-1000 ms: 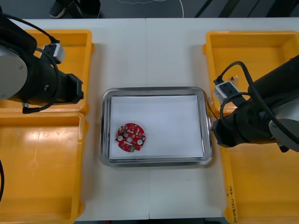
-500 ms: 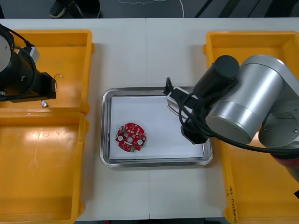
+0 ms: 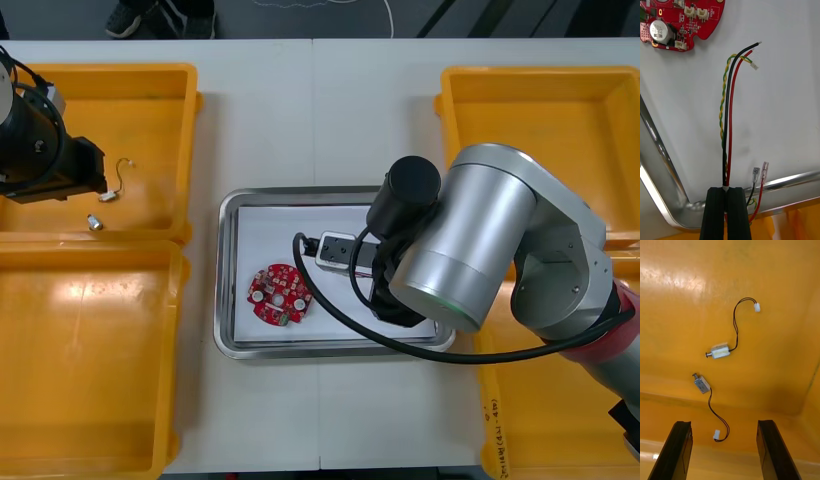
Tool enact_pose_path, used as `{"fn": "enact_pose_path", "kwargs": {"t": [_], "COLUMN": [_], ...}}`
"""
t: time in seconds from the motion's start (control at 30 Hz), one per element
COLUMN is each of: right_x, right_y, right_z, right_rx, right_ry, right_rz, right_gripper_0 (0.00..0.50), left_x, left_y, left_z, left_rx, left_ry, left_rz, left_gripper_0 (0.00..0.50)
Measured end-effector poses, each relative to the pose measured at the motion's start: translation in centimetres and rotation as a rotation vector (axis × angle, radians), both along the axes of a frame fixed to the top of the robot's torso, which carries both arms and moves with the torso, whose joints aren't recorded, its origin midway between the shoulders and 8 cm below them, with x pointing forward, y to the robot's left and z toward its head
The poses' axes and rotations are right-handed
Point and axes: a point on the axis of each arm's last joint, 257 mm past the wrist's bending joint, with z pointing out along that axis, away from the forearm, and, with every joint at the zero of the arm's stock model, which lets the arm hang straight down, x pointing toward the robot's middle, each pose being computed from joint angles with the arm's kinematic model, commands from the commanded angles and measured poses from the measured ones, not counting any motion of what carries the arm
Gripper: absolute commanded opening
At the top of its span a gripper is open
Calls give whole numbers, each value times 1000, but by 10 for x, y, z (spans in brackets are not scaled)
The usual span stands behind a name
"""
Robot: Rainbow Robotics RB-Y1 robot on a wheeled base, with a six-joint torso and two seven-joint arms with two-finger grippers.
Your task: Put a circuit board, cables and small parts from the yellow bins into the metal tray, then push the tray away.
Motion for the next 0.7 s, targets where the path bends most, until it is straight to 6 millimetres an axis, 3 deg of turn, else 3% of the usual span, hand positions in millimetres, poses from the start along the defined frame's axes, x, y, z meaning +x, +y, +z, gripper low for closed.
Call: {"fn": "enact_pose_path", "kwargs": {"t": [0.4, 0.7], "right_x": [14, -1], "right_y": [0, 14], "right_z": [-34, -57], "right_rx": [-58, -90], "right_ry": [1, 10], "right_rz": [49, 125], "right_gripper_0": [0, 0], "left_x": [29, 39], "left_y": [17, 30], "left_z": [-5, -20], "left_rx": [43, 43], "left_ry": [-21, -13], "left_rz": [-78, -94], "left_gripper_0": [500, 500]}}
